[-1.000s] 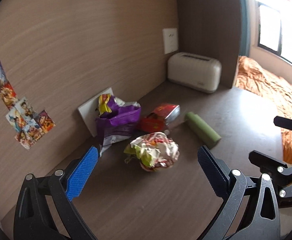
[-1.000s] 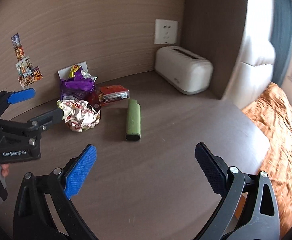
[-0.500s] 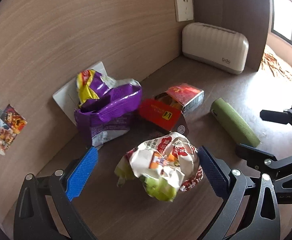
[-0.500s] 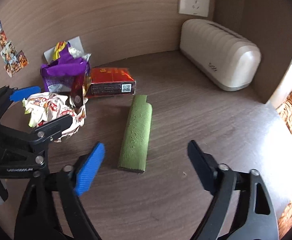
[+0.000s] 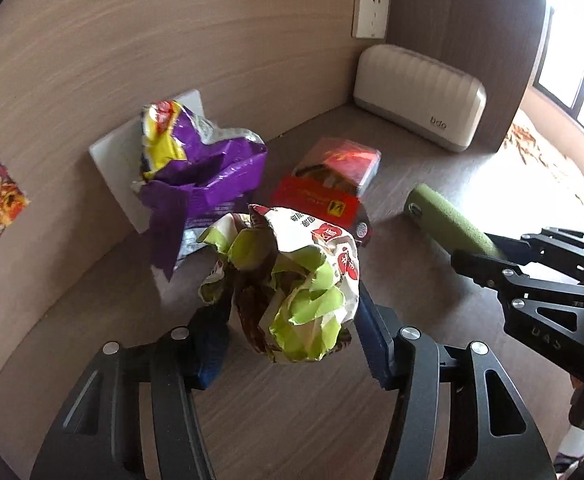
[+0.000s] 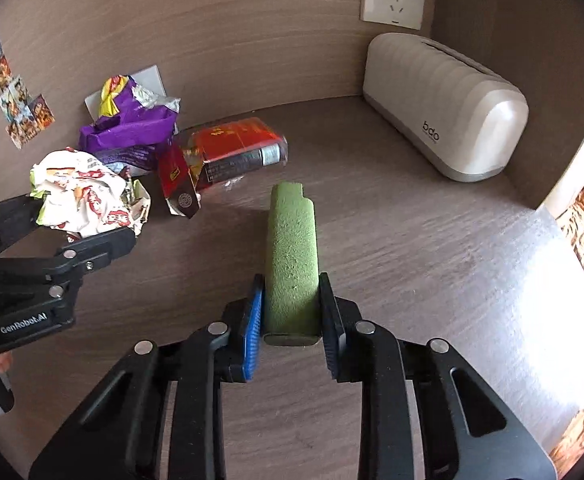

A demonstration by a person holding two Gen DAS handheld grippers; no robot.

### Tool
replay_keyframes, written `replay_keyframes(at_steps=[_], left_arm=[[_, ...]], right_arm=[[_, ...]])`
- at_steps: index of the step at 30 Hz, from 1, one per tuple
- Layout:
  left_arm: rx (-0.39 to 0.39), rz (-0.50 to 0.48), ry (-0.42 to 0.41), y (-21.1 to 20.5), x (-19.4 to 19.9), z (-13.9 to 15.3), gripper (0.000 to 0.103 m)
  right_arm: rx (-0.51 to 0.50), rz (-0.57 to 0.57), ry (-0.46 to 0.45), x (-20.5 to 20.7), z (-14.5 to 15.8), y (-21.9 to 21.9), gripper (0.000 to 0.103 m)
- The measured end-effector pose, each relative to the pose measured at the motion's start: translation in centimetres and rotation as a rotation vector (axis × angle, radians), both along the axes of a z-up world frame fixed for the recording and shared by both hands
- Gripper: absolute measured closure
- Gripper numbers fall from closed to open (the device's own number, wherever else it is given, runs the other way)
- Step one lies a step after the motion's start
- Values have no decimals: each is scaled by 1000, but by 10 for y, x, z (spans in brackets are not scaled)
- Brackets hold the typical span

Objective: Collect trash
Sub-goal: 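Carry the wrapper and green tube over the white bin and open both tools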

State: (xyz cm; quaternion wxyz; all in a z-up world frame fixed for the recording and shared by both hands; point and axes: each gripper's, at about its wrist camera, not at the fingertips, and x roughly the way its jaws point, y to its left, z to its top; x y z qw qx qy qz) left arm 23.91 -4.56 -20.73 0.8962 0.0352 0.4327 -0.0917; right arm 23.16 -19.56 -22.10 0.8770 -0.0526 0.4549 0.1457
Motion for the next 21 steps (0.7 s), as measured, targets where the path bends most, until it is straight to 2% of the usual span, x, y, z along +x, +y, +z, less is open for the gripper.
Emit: replay_keyframes(at_steps=[7,15,21], left_arm=[[-44,-23,-29,14,-26,21,48],[-18,-97,-71,10,-80,46,48],[-27,-173,-103,-5,-107,63,48]], right_arm=[[2,-13,-32,-29,23,1,76],[-16,-54,-91,-56,46,5,76],[5,-137,-100,-102,61,-2,76]])
